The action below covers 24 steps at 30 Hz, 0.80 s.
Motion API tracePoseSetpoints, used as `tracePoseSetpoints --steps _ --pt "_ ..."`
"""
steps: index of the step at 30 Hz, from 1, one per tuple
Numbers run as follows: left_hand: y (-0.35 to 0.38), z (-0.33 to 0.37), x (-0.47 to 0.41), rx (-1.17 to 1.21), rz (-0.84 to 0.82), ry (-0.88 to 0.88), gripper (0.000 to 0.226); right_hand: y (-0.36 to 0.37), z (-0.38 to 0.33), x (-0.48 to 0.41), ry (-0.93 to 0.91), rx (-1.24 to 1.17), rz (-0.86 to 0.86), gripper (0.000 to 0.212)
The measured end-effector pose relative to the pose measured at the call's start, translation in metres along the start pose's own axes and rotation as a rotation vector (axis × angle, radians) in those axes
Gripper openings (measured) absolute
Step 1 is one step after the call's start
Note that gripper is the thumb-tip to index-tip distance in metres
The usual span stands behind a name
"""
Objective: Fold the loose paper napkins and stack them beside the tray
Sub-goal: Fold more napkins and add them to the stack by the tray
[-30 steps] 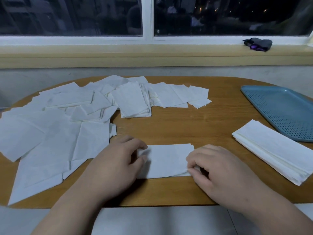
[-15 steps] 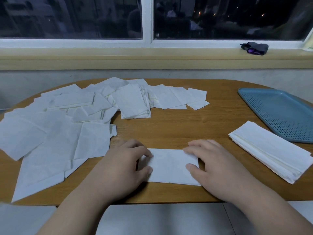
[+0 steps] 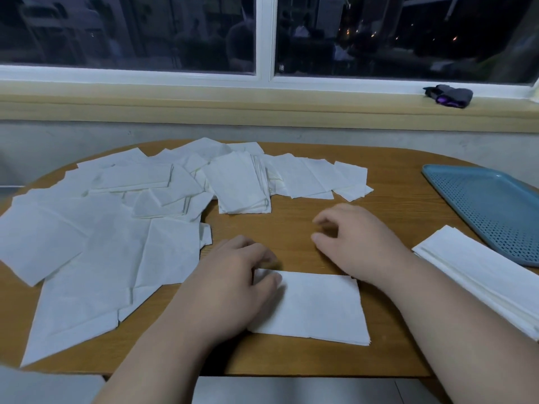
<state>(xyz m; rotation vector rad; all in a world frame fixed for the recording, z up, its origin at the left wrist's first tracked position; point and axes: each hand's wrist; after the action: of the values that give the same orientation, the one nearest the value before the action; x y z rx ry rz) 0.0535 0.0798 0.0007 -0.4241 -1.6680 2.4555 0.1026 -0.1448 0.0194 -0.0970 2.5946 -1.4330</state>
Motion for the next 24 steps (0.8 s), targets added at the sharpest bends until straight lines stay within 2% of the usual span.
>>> tracePoseSetpoints --steps 8,10,14,19,24 --pt "0.0 -0.009 -0.016 0.06 0.021 -0.048 0.023 0.03 -0.002 -0.106 0.159 0.072 0.073 0.054" --pt "0.001 -0.011 -0.019 0.078 0.019 -0.052 0.023 0.035 -0.001 -0.12 0.187 0.101 0.061 0.049" --pt "0.002 -0.012 -0.022 0.084 0.002 -0.05 0.025 0.04 0.004 -0.137 0.202 0.201 0.087 0.016" --pt "0.0 -0.011 -0.021 0.089 0.003 -0.045 0.024 0.037 0.01 -0.134 0.191 0.261 0.075 0.02" --pt "-0.002 -0.008 -0.018 0.081 0.005 -0.034 0.024 0.014 0.007 -0.085 0.12 0.112 0.154 0.02"
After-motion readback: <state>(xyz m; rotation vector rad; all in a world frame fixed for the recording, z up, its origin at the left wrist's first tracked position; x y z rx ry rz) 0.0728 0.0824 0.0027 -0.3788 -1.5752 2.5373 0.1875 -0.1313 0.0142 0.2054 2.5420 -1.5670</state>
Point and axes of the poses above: each hand's wrist, its own x-axis away from the middle knuckle, its own y-axis out of the palm, z = x × y, and after that the axes turned 13 degrees about -x, right-handed
